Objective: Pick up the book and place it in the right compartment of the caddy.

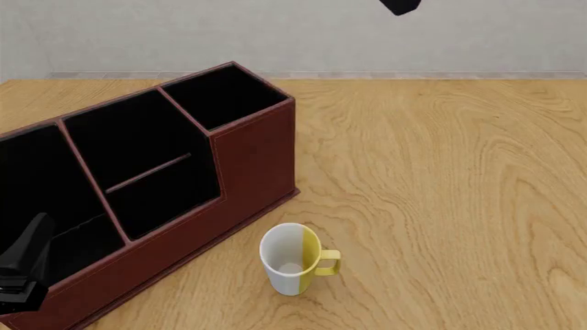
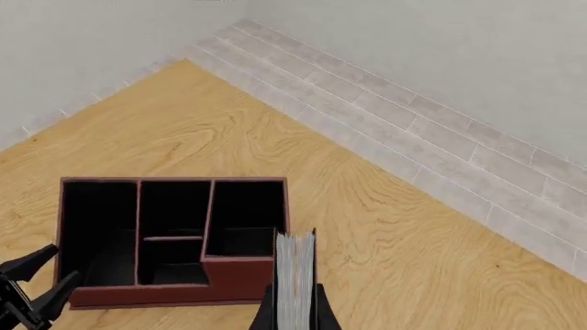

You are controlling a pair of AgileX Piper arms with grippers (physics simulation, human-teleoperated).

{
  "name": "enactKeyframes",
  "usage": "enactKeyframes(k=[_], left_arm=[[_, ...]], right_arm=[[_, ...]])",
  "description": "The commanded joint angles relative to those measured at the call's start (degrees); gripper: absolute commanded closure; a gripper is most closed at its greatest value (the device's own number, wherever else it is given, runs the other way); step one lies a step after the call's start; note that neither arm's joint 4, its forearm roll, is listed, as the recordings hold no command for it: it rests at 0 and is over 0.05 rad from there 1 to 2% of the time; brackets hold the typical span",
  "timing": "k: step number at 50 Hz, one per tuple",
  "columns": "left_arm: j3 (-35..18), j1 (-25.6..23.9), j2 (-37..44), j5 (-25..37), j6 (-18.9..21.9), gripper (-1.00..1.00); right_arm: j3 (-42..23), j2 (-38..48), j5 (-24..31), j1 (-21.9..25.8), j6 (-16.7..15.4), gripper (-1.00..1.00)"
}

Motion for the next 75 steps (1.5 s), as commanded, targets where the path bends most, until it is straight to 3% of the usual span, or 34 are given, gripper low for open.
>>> enactKeyframes(k=[1, 5, 7, 19, 22, 28, 30, 47, 57, 59, 75], left_arm=[[0.0, 0.0, 0.01, 0.0, 0.0, -1.0], [0.0, 0.0, 0.0, 0.0, -0.01, -1.0], [0.0, 0.0, 0.01, 0.0, 0.01, -1.0], [0.0, 0.01, 0.01, 0.0, -0.01, -1.0], [0.0, 0.0, 0.0, 0.0, 0.0, -1.0], [0.0, -0.01, -0.01, 0.0, 0.0, -1.0], [0.0, -0.01, 0.0, 0.0, 0.01, -1.0], [0.0, 0.01, -0.01, 0.0, 0.02, -1.0], [0.0, 0.0, -0.01, 0.0, 0.0, -1.0], [0.0, -0.01, -0.01, 0.0, 0.0, -1.0], [0.0, 0.0, 0.0, 0.0, -0.01, -1.0]], right_arm=[[-10.8, 7.69, 1.41, -4.32, 1.35, 1.0], [-13.85, 9.81, 1.41, -6.15, 2.71, 1.0], [-16.43, 11.81, 1.41, -7.51, 5.33, 1.0], [-23.97, 18.16, 1.41, -12.62, 9.51, 1.0], [-24.22, 18.9, 1.4, -14.92, 8.7, 1.0], [-24.3, 20.33, 1.4, -14.9, 10.36, 1.0], [-24.34, 20.83, 1.4, -16.17, 8.83, 1.0], [-28.68, 26.3, 1.4, -20.26, 13.07, 1.0], [-31.44, 28.94, 1.36, -20.48, 13.65, 1.0], [-31.57, 29.6, 1.35, -18.14, 14.07, 1.0], [-32.26, 32.43, 1.31, -12.81, 15.75, 1.0]])
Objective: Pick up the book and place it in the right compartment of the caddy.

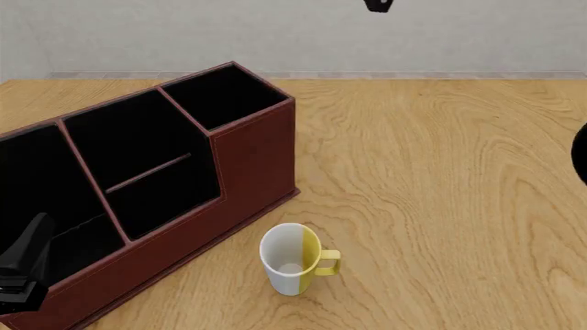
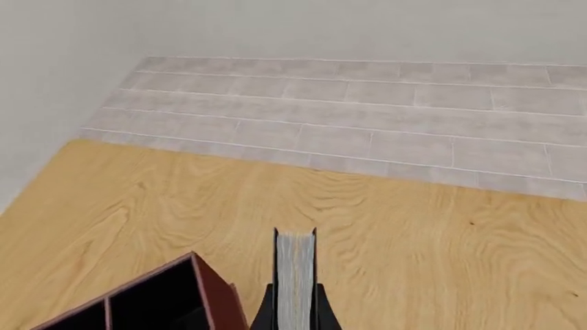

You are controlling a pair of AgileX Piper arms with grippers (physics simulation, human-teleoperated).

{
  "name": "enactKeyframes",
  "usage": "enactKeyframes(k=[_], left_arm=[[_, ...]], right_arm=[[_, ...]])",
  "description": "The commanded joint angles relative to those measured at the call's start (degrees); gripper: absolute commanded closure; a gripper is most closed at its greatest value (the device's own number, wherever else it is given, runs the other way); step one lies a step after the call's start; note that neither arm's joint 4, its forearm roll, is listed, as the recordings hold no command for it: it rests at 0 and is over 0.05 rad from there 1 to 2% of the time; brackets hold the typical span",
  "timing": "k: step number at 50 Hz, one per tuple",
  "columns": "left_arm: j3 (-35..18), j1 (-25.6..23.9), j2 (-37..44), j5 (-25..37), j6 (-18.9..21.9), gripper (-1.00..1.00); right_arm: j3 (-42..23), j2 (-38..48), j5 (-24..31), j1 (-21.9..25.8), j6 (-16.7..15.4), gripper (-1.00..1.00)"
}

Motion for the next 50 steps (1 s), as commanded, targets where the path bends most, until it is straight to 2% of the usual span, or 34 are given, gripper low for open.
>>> enactKeyframes(k=[1, 11, 27, 41, 50], left_arm=[[0.0, -0.01, 0.0, 0.0, 0.0, -1.0], [0.0, 0.0, 0.0, 0.0, 0.01, -1.0], [0.0, 0.0, 0.0, 0.0, 0.01, -1.0], [0.0, 0.01, 0.0, 0.0, 0.0, -1.0], [0.0, 0.0, 0.0, 0.0, 0.01, -1.0]], right_arm=[[-1.35, 1.43, -0.1, 3.93, 1.83, 1.0], [-1.64, 1.13, -0.11, 8.08, 0.88, 1.0], [-1.63, 2.13, -0.1, 11.81, -0.78, 1.0], [-2.01, 6.03, -0.11, 14.64, -4.92, 1.0], [-3.14, 8.27, -0.28, 15.91, -6.23, 1.0]])
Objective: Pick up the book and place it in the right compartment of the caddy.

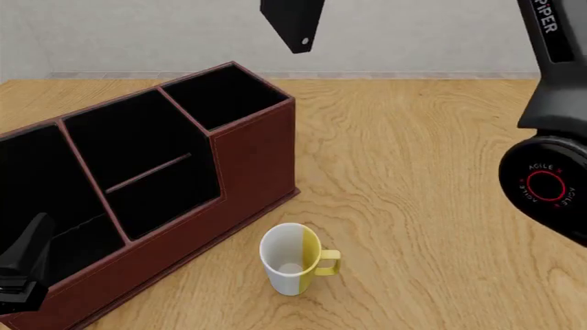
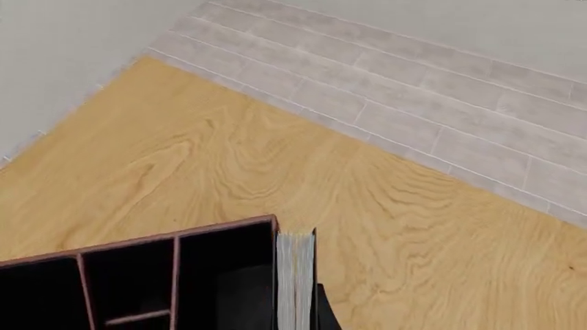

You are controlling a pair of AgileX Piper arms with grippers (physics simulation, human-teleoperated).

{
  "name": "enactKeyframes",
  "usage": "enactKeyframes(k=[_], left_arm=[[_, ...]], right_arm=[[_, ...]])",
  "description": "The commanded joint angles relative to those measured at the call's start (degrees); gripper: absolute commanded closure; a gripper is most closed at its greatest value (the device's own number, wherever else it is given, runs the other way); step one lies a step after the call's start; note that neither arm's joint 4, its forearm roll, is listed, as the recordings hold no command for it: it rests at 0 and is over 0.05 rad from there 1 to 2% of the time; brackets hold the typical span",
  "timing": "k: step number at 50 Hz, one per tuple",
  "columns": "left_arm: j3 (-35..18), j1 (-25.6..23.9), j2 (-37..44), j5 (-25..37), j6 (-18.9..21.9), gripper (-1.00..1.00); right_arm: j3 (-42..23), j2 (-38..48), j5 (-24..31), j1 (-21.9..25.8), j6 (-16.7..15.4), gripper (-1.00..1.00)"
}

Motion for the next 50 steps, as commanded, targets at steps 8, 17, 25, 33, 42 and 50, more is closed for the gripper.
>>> enactKeyframes(k=[8, 17, 25, 33, 42, 50], left_arm=[[0.0, 0.0, 0.0, 0.0, -0.01, -1.0], [0.0, -0.02, 0.0, 0.0, 0.01, -1.0], [0.0, 0.0, 0.0, 0.0, 0.01, -1.0], [0.0, 0.0, -0.01, 0.0, 0.01, -1.0], [0.0, 0.0, 0.0, 0.0, 0.0, -1.0], [0.0, 0.0, 0.0, 0.0, 0.01, -1.0]], right_arm=[[-2.33, 3.77, -0.28, 3.45, -1.15, 1.0], [-2.5, 4.98, -0.73, 4.6, -1.67, 1.0], [-2.67, 5.79, -1.37, 5.02, -2.59, 1.0], [-2.73, 7.12, -2.33, 5.7, -2.74, 1.0], [-2.74, 8.29, -3.39, 7.15, -2.3, 1.0], [-2.73, 8.88, -3.93, 7.65, -2.16, 1.0]])
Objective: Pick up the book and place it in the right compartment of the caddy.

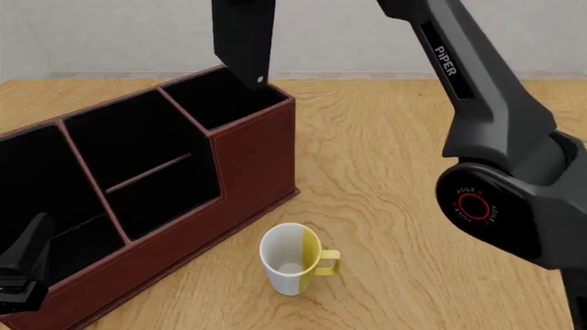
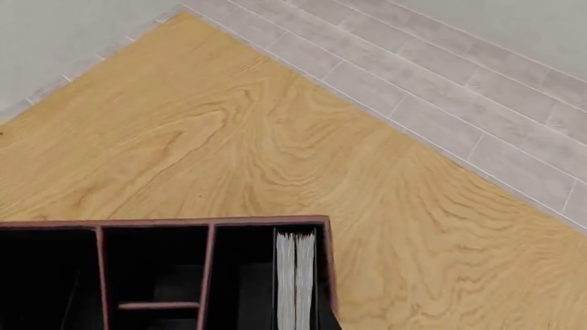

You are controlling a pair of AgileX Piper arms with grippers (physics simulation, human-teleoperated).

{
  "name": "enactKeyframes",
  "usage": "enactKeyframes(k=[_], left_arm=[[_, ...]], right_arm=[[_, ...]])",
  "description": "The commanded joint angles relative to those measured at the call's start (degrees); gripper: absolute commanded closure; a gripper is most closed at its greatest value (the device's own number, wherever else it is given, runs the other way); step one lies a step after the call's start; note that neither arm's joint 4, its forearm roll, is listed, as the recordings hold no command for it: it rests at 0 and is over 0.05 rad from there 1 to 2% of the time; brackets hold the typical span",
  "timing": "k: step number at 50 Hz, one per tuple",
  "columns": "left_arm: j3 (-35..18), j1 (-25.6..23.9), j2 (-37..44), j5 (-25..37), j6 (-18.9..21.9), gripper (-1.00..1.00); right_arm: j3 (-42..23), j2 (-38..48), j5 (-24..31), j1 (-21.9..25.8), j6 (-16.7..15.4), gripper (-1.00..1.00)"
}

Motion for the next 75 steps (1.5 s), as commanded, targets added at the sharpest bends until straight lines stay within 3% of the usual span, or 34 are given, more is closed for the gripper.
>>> enactKeyframes(k=[1, 35, 75], left_arm=[[0.0, 0.01, 0.0, 0.0, 0.0, -1.0], [0.0, 0.01, 0.01, 0.0, 0.0, -1.0], [0.0, 0.0, 0.01, 0.0, -0.02, -1.0]], right_arm=[[-0.52, 0.56, -1.1, 0.96, 1.29, 1.0], [-0.53, 2.83, -1.86, 1.97, -0.08, 1.0], [-0.53, 4.02, -1.99, 2.66, 0.88, 1.0]])
